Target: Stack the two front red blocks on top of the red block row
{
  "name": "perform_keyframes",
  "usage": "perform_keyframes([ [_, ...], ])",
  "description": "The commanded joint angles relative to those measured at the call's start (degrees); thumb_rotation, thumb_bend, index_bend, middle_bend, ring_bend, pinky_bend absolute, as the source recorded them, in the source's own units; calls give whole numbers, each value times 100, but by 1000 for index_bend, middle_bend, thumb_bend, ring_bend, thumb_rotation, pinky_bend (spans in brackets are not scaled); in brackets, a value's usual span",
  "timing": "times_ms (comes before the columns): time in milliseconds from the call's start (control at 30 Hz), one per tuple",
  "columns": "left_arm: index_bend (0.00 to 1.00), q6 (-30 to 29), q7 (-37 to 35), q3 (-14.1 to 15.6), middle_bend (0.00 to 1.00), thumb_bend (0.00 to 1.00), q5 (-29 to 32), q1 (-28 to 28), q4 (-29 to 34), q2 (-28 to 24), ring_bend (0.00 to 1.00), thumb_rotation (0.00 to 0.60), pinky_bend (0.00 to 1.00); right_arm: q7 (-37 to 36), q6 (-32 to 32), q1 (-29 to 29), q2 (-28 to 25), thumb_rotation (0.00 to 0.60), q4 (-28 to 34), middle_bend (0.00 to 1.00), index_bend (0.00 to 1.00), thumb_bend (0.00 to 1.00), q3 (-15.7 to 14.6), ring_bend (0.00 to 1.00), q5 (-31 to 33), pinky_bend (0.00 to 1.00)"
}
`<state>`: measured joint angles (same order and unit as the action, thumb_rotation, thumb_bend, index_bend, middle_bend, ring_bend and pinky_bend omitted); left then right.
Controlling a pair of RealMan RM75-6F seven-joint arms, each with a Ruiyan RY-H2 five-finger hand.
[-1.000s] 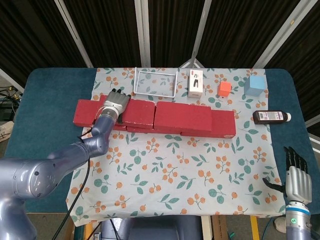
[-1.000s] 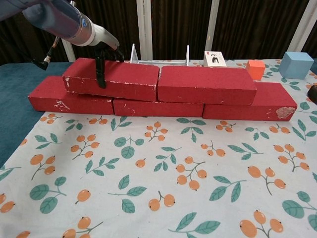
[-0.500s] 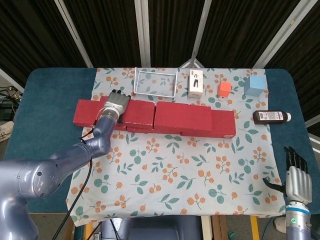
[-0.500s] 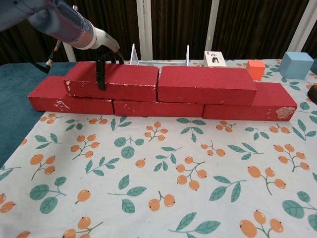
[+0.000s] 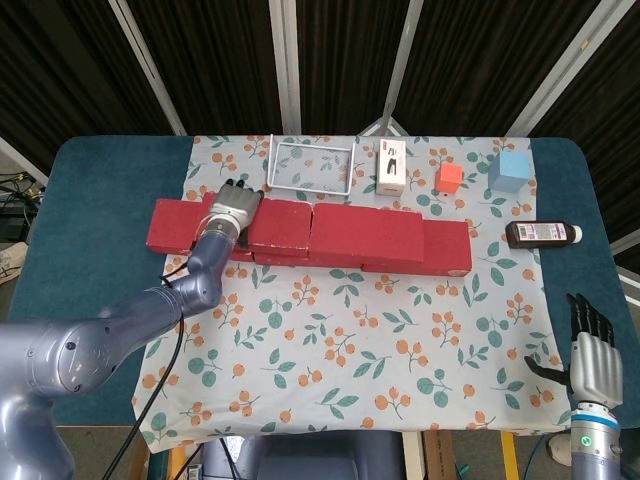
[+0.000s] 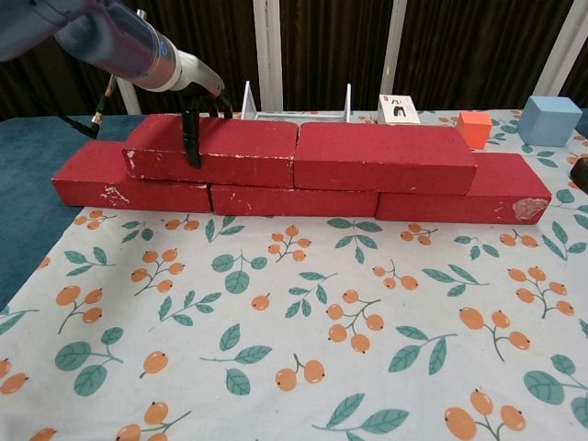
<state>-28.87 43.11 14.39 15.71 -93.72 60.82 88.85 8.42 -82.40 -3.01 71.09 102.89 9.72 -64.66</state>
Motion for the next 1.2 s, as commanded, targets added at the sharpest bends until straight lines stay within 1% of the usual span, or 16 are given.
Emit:
perform_keyframes([
  [33,363,-7,39,-35,368,9,21,28,-33,34,0,600,0,-1,8,-3,-3,600,4,5,0,47,3,0,13,0],
  [133,355,-8,86,-72,363,9,18,49,-70,60,0,600,0,1,5,-1,2,600,-6,5,0,47,-4,0,9,0],
  [200,327,-9,107,-103,336,9,27,63,-77,66,0,600,0,-4,14,-3,0,600,-4,5,0,47,-5,0,10,0],
  [300,264,-17,164,-122,270,8,59,73,-65,62,0,600,0,-10,5,-1,-3,600,-2,5,0,47,-4,0,4,0],
  [467,207,-26,245,-167,197,2,156,79,-28,34,0,600,0,-11,-3,1,1,600,-4,5,0,47,-2,0,7,0],
  [667,145,-78,372,-203,148,0,261,77,18,5,0,600,0,8,-5,-1,10,600,5,5,0,47,4,0,37,0],
  [767,126,-95,419,-241,128,0,297,84,28,-3,0,600,0,25,3,-12,8,600,8,5,0,46,18,0,56,0],
  [967,85,-151,520,-327,43,0,312,99,59,-27,0,600,0,26,-15,-2,17,600,12,5,0,47,8,0,49,0],
  [1100,50,-204,578,-399,8,0,324,115,81,-46,0,600,0,31,-15,-2,16,600,17,5,0,47,8,0,56,0],
  [1200,31,-228,618,-444,0,0,330,124,100,-59,0,600,0,32,-17,0,12,600,21,5,0,47,11,0,64,0],
])
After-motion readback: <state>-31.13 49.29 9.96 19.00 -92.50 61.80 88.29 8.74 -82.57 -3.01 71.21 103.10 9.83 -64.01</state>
